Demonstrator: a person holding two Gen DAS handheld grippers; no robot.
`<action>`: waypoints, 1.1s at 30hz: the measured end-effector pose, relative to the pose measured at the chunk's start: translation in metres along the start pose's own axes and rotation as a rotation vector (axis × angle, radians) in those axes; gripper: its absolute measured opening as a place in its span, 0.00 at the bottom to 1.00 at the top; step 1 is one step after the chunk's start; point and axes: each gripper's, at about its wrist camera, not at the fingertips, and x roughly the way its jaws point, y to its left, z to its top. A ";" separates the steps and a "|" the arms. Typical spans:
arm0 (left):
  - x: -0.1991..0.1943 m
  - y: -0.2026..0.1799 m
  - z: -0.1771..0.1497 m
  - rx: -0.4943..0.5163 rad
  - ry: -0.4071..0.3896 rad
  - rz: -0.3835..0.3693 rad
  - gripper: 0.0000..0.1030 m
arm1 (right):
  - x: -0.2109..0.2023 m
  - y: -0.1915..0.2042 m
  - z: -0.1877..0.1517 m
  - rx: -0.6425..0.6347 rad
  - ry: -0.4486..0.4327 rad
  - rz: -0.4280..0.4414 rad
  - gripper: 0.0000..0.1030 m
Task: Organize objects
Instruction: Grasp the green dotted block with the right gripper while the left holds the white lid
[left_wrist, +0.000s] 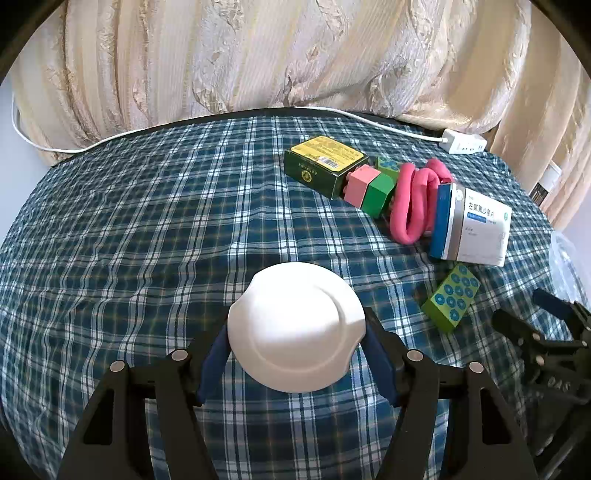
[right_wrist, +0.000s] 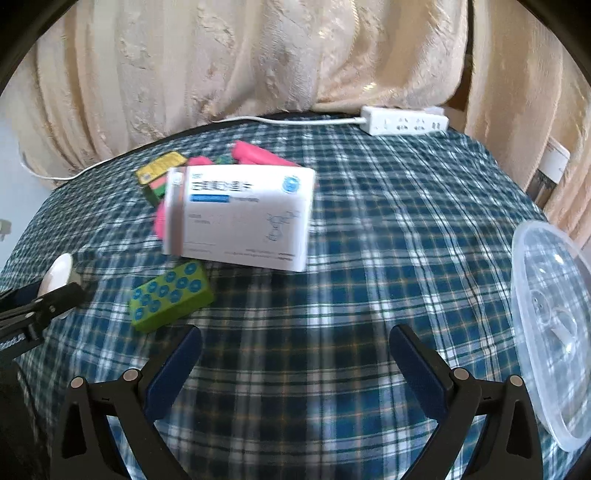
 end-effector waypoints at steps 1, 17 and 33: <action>-0.001 -0.001 0.000 -0.002 -0.003 -0.001 0.65 | 0.000 0.005 0.001 -0.008 0.002 0.017 1.00; -0.006 0.001 0.000 -0.024 -0.021 0.004 0.65 | 0.024 0.063 0.018 -0.186 0.035 0.103 0.79; -0.004 0.000 -0.003 -0.019 -0.011 0.012 0.65 | 0.023 0.070 0.010 -0.203 0.014 0.088 0.61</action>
